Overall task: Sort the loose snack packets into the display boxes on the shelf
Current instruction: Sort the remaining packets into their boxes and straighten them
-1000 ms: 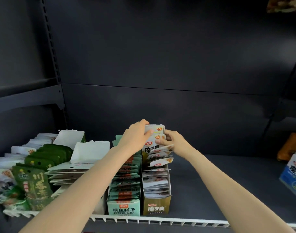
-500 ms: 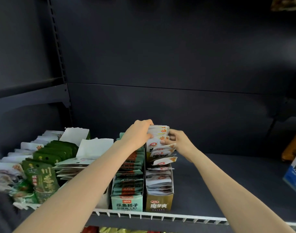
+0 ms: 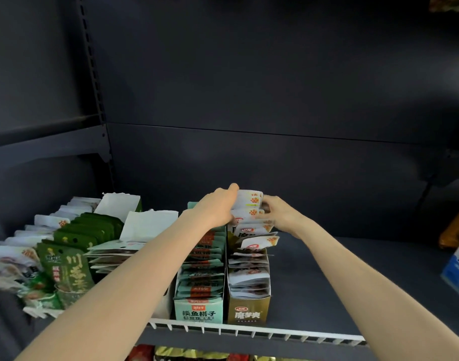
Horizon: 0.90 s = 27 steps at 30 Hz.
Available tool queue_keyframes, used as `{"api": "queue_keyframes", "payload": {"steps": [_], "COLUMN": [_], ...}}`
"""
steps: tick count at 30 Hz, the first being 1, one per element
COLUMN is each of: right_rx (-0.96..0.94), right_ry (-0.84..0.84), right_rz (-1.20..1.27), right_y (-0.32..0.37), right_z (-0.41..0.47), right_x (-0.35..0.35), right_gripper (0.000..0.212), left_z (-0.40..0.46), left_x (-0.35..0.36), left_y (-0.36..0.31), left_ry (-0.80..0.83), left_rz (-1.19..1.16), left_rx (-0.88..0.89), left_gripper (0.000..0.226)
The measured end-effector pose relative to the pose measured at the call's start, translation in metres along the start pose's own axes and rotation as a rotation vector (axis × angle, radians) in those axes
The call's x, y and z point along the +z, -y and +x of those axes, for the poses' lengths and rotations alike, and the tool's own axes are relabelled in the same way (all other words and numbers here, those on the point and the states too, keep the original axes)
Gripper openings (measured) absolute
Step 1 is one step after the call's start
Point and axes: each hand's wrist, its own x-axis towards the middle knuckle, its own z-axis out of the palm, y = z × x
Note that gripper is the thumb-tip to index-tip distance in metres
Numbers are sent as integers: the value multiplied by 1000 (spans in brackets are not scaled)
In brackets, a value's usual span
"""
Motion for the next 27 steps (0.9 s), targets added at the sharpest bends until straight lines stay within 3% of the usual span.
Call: {"api": "queue_keyframes", "payload": {"steps": [4, 8, 11, 14, 17, 23, 25, 27], "right_rx": [-7, -20, 46, 122, 154, 209, 237, 237], "right_ry": [-205, -159, -94, -36, -46, 4, 4, 36], "right_rz": [194, 225, 332, 534, 687, 515, 519, 521], "right_y": [-9, -5, 2, 8, 14, 21, 18, 13], "right_z": [-19, -33, -35, -32, -24, -20, -21, -23], "right_x": [5, 3, 5, 10, 13, 1, -5, -7], "right_gripper": [52, 47, 43, 38, 52, 46, 49, 54], "left_z": [-5, -8, -11, -11, -7, 1, 1, 0], "left_x": [9, 7, 7, 9, 8, -1, 3, 8], "left_y": [3, 2, 4, 4, 5, 7, 9, 10], "left_ry": [81, 12, -36, 3, 93, 247, 226, 104], "left_rz": [126, 176, 212, 265, 346, 388, 339, 252], "left_rx": [36, 54, 105, 126, 121, 126, 146, 165], "left_gripper": [50, 71, 72, 71, 77, 71, 69, 59]}}
